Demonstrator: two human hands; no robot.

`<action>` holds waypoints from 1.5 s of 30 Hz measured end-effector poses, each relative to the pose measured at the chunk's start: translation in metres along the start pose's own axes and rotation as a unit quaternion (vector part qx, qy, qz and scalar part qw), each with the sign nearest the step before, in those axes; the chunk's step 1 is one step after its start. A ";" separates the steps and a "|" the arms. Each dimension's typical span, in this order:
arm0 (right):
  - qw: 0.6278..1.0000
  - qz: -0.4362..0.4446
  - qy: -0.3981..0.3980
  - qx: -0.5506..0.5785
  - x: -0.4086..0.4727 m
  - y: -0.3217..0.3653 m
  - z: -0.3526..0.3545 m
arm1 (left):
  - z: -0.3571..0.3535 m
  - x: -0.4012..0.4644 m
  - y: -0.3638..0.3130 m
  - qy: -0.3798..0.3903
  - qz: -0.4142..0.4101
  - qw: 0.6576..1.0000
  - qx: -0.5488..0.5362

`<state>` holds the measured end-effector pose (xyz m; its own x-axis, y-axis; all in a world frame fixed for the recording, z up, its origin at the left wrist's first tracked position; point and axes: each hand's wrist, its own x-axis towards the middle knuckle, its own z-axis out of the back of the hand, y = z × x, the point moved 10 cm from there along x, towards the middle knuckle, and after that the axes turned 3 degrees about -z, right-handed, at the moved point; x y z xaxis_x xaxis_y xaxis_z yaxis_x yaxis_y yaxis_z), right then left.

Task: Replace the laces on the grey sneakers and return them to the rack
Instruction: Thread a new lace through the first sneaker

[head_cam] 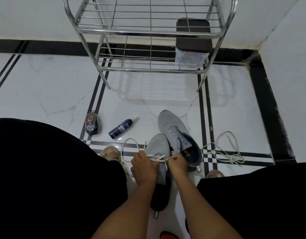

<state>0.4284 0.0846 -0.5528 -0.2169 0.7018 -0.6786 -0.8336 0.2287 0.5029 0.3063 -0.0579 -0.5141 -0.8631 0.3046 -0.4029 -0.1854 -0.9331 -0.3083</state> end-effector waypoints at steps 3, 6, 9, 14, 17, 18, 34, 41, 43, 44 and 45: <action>0.990 -0.040 -0.103 0.092 -0.001 0.005 0.031 | -0.008 -0.008 0.023 0.051 0.094 0.986 -0.128; 0.913 -0.081 -0.206 0.344 -0.002 0.014 0.095 | -0.014 -0.012 0.030 0.093 0.108 0.986 -0.083; 0.826 -0.014 -0.331 0.457 -0.032 0.051 0.176 | -0.021 -0.015 0.027 0.136 0.078 0.987 -0.021; 0.972 0.170 -0.163 0.019 -0.031 0.119 0.117 | -0.030 -0.024 0.016 0.203 0.036 0.979 0.011; 0.944 0.147 0.026 -0.293 -0.018 0.067 0.022 | -0.029 -0.026 0.010 0.208 0.006 0.978 0.025; 0.931 0.133 0.041 -0.337 -0.021 0.048 0.008 | -0.029 -0.026 0.007 0.206 -0.007 0.978 0.026; 0.943 0.070 -0.321 -0.049 -0.049 0.059 0.134 | -0.005 -0.010 0.017 0.105 0.026 0.994 -0.009; 0.910 0.242 0.005 -0.338 -0.036 0.068 -0.012 | -0.012 0.008 0.019 0.128 -0.006 0.991 -0.029; 0.925 0.200 0.008 -0.325 -0.029 0.052 -0.014 | -0.015 0.012 0.021 0.131 0.002 0.990 -0.044; 0.932 0.178 0.009 -0.315 -0.025 0.047 -0.014 | -0.015 0.015 0.022 0.128 0.006 0.991 -0.048; 0.939 0.157 0.011 -0.304 -0.022 0.043 -0.014 | -0.016 0.017 0.023 0.128 0.011 0.990 -0.050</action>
<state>0.3906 0.0700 -0.5237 -0.5062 0.6541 -0.5621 -0.8610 -0.4208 0.2857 0.2947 -0.0711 -0.5423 -0.7159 0.3357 -0.6122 -0.1100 -0.9201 -0.3759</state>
